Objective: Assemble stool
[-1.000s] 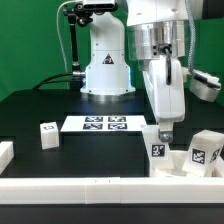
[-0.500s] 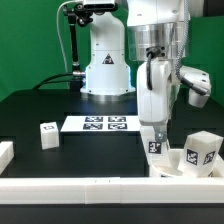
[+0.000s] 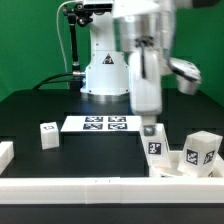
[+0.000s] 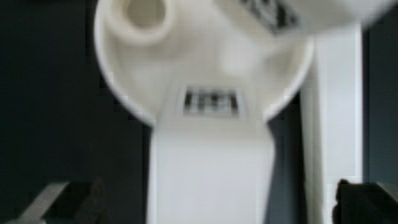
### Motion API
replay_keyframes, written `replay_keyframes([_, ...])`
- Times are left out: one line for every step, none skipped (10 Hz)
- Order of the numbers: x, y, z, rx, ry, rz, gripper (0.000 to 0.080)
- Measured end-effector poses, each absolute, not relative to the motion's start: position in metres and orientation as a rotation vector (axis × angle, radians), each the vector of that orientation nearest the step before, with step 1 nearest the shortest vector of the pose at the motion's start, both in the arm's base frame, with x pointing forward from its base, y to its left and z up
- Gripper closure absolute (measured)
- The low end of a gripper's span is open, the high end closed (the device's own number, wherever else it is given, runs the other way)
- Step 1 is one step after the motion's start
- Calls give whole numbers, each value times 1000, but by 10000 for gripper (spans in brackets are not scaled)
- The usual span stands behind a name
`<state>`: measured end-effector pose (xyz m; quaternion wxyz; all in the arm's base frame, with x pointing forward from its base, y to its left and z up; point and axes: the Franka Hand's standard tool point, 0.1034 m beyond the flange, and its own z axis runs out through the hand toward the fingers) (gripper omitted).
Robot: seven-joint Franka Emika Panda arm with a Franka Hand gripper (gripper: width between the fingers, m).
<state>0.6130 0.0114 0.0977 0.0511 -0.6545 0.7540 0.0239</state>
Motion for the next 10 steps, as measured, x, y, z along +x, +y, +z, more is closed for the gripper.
replay_keyframes([610,-8,103,-2036,2255,66,157])
replay_keyframes([610,-17,106,-2029,2264,61,151])
replay_keyframes([610,-13,104,-2041,2255,64,150])
replay_keyframes([610,-12,103,-2044,2254,64,150])
replay_keyframes([610,-13,103,-2042,2256,63,150])
replay_keyframes([609,-13,103,-2043,2255,64,150])
replay_keyframes([608,-13,101,-2112,2216,62,150])
replay_keyframes([606,-12,97,-2330,2090,47,150])
replay_keyframes([606,-13,95,-2463,1943,38,150])
replay_keyframes([604,-22,95,-2570,1798,39,150])
